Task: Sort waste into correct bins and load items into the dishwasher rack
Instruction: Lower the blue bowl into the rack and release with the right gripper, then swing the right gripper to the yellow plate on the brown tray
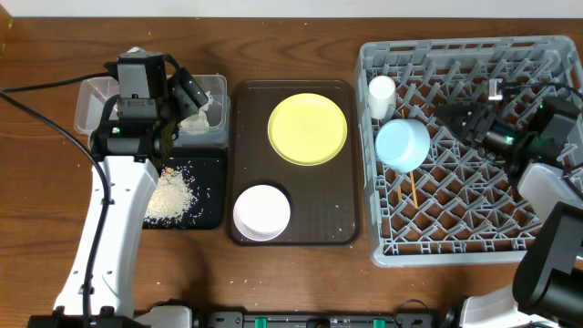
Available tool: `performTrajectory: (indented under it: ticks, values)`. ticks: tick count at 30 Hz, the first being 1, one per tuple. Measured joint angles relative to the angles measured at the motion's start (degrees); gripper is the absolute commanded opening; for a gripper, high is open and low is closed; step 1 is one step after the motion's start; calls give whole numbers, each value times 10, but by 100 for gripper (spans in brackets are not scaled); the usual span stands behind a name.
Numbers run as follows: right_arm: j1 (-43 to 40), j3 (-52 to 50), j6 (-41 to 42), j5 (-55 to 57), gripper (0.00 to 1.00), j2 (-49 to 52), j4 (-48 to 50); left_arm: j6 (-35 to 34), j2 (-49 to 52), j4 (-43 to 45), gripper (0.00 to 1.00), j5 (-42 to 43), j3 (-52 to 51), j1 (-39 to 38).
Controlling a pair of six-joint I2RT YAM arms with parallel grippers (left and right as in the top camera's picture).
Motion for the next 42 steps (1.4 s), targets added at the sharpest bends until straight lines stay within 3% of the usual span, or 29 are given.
performTrajectory:
  ticks: [4,7,12,16,21,32,42]
  values:
    - [0,28,-8,34,32,0,-56,0,0,0,95,0,0,0]
    - [9,59,-56,100,32,-3,-209,0,0,0,95,0,0,0]
    - [92,174,-184,370,33,-9,-527,0,0,0,95,0,0,0]
    - [192,289,-245,573,36,-14,-634,0,0,0,95,0,0,0]
    - [305,362,-275,678,38,-33,-653,0,0,0,95,0,0,0]
    - [528,364,-289,730,41,-23,-668,0,0,0,95,0,0,0]
    - [592,344,-291,765,43,18,-656,0,0,0,95,0,0,0]
